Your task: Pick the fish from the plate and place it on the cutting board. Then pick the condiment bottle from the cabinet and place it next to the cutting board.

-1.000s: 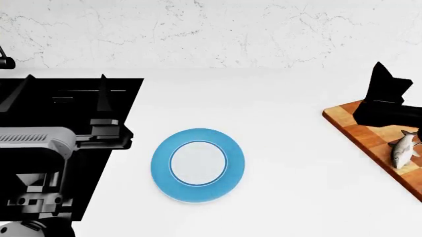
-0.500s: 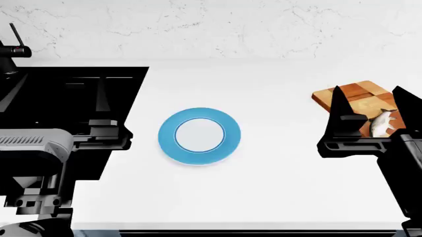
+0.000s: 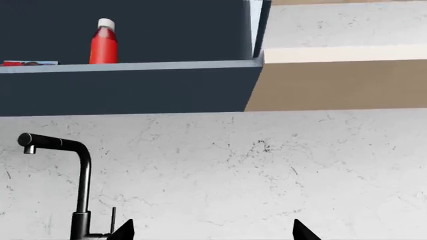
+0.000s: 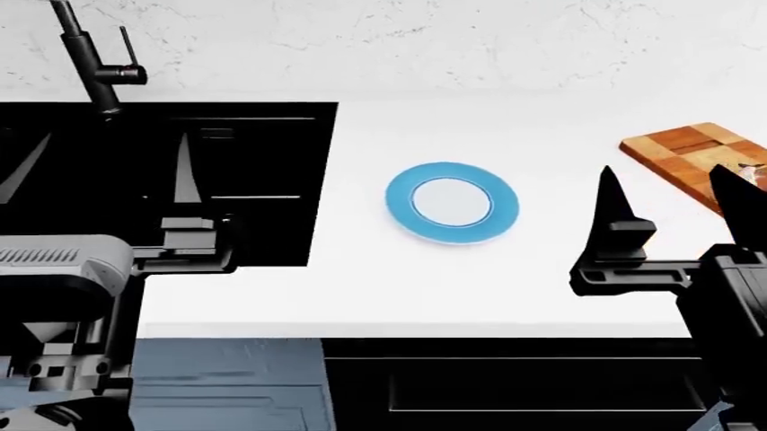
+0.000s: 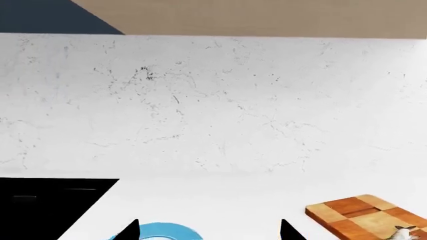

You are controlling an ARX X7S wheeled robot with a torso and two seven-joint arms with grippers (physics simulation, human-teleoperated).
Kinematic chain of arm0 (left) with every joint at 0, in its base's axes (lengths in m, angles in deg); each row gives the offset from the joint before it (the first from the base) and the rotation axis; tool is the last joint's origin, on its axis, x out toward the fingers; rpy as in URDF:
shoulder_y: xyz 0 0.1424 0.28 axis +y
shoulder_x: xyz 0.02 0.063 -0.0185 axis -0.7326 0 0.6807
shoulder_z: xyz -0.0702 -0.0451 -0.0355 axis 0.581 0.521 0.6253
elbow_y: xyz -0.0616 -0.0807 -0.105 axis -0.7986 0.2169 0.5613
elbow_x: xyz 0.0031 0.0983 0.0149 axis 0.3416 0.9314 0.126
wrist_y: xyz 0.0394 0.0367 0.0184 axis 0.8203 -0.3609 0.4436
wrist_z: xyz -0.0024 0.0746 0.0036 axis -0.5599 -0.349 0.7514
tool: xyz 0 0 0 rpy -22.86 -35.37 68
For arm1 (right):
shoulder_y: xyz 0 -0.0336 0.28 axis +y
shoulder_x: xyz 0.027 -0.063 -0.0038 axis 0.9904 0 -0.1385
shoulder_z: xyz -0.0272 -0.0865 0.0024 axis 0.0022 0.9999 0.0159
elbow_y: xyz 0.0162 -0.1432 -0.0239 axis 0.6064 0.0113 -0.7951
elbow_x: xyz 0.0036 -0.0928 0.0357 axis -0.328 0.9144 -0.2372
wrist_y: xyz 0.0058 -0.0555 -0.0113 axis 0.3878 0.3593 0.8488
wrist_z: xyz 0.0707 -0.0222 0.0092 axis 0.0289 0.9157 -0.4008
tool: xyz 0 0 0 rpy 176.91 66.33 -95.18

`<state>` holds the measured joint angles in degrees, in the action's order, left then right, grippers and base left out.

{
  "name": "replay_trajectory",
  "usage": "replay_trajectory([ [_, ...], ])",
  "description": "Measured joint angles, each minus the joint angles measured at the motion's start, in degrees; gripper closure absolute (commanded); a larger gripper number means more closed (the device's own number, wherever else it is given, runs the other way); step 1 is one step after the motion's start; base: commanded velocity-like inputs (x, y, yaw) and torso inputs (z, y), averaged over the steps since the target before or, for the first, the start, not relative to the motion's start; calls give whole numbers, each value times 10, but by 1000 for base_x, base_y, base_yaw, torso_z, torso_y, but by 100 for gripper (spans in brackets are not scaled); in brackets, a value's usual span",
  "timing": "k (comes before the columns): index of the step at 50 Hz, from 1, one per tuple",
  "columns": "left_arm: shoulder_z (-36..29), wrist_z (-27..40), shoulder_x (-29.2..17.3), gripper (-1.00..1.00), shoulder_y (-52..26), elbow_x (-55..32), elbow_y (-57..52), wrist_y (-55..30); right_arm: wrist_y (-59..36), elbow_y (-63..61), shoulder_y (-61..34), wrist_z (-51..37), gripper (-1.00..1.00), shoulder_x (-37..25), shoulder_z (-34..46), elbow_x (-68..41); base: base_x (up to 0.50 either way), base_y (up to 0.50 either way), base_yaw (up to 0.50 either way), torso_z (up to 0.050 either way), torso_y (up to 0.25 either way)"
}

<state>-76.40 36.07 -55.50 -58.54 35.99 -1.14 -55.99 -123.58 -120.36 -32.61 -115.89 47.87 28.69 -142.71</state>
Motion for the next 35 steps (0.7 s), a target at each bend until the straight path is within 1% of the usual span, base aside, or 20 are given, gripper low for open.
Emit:
replay_trajectory([
  [35,-6,9,-9,-100,-1,-5,0,3,18,-14,12,6,-100,-1,1,14,0,500,0,0,0],
])
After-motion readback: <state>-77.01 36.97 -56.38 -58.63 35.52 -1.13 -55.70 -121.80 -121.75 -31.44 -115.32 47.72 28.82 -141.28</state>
